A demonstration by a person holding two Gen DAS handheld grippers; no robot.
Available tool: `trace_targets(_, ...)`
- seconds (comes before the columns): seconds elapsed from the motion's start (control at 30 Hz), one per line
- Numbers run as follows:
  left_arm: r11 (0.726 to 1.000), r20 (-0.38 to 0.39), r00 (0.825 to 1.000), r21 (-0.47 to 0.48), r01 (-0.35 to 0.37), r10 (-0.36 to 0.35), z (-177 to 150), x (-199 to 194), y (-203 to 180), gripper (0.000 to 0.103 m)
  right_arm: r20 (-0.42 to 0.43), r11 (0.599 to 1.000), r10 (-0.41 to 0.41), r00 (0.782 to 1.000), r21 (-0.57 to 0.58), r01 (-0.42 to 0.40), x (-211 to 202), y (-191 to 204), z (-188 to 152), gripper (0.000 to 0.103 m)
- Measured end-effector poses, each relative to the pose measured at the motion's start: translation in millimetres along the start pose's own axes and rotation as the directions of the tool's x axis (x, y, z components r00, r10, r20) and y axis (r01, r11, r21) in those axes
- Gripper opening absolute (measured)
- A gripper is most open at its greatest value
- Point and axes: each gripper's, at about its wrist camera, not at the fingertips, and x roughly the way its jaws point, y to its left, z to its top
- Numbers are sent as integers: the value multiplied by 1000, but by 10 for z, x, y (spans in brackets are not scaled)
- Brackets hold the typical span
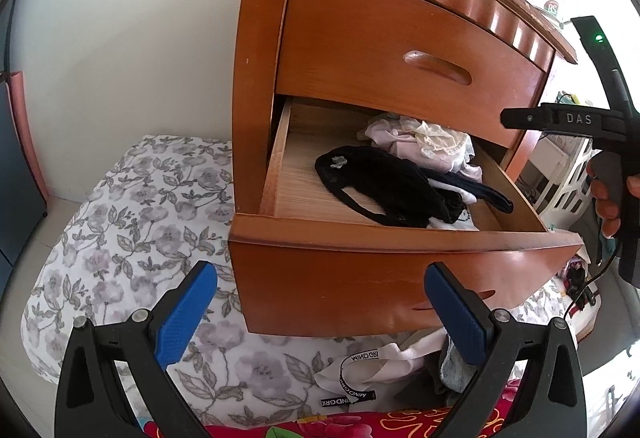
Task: Take underwear out of drawer
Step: 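Move the right gripper back into the drawer toward the black lace garment, then close the right gripper on the black lace garment and lift it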
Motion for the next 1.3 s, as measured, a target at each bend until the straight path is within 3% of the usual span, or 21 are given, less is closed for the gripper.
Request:
trace_targets(0.2,1000,-1,1000,-3,4,-4,6,10,8,103,-132,998,61,989,13,-60,336,82,11,102)
trace_targets(0.4,1000,-6,1000,-7,7,-7,4,26,5,103,-213,987,125,969,-70,-143,547,419,-47,90)
trace_targets(0.57,1000,-9,1000,-3,12,-12,4,30,-2,103,-291,976,117,950,-144,-165,767,666,-61,74)
trace_targets(0.73,1000,-11,1000,-9,10,-10,1,34,15,103,-354,969,111,928,-169,-180,943,782,-82,73)
trace_targets(0.9,1000,-14,1000,-15,10,-11,2,52,36,103,-380,964,83,921,-203,-171,1085,854,-127,72)
trace_targets(1.17,1000,-19,1000,-16,13,-13,0,73,57,103,-443,971,41,896,-194,-141,1308,820,-147,38)
trace_targets(1.3,1000,-14,1000,-16,14,-14,0,61,61,103,-457,972,28,889,-193,-131,1377,804,-153,31)
